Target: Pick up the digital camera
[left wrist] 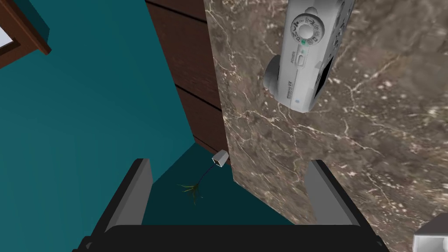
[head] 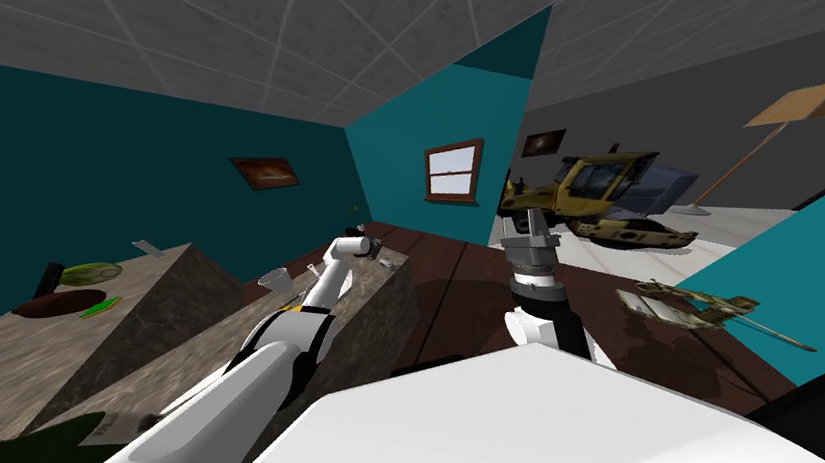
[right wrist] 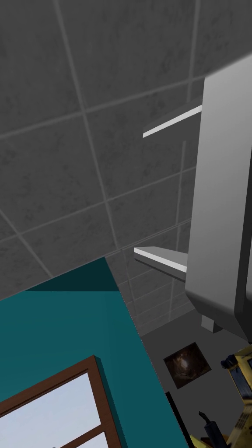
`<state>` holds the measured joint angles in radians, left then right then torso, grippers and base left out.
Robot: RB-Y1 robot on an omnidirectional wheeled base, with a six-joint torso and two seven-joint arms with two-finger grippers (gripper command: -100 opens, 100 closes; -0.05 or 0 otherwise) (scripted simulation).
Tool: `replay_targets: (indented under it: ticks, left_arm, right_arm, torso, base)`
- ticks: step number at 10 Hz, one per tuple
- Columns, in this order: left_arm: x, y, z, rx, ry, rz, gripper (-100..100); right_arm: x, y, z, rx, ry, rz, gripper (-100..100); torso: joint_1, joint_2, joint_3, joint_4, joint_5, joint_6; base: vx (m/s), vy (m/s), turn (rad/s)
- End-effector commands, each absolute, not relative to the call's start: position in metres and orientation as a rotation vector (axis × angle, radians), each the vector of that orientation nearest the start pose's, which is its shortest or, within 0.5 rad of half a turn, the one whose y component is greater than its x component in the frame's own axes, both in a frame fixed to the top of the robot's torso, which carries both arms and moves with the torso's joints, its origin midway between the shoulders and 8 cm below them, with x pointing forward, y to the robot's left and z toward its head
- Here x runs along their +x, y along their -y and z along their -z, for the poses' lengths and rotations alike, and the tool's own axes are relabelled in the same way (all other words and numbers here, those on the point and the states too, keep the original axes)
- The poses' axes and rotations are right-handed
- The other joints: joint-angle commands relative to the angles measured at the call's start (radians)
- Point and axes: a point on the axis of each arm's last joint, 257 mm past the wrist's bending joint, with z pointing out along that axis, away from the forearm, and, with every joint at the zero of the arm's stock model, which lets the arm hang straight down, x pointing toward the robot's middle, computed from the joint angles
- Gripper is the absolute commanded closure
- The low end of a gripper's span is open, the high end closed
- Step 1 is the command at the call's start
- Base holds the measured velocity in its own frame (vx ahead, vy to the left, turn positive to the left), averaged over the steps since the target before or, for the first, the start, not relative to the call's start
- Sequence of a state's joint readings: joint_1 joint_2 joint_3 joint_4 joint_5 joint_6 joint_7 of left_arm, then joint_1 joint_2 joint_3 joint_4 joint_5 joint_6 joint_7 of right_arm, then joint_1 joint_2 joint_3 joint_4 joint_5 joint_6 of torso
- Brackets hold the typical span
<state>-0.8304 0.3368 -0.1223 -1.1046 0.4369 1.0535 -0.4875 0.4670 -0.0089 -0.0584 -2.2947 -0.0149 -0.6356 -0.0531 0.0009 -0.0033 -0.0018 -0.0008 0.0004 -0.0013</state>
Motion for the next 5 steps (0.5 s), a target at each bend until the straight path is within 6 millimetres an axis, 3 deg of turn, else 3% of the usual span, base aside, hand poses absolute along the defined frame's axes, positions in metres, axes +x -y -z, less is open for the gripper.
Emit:
replay_targets:
  ticks: [1, 5]
  left_arm:
    - [0.651, -0.185, 0.217, -1.011, -2.256, 0.585, -100]
    - [0.638, -0.187, 0.233, -1.041, -2.372, 0.485, -100]
  right_arm:
    - [0.314, 0.288, -0.066, 0.52, -0.473, -1.354, 0]
    - [0.314, 0.288, -0.066, 0.52, -0.473, -1.354, 0]
  torso:
    - [0.0, 0.0, 0.0, 0.0, 0.0, 0.0]
    - [0.0, -0.001, 0.0, 0.0, 0.0, 0.0]
  base:
    - [0.04, 0.01, -0.043]
    - [0.04, 0.006, -0.035]
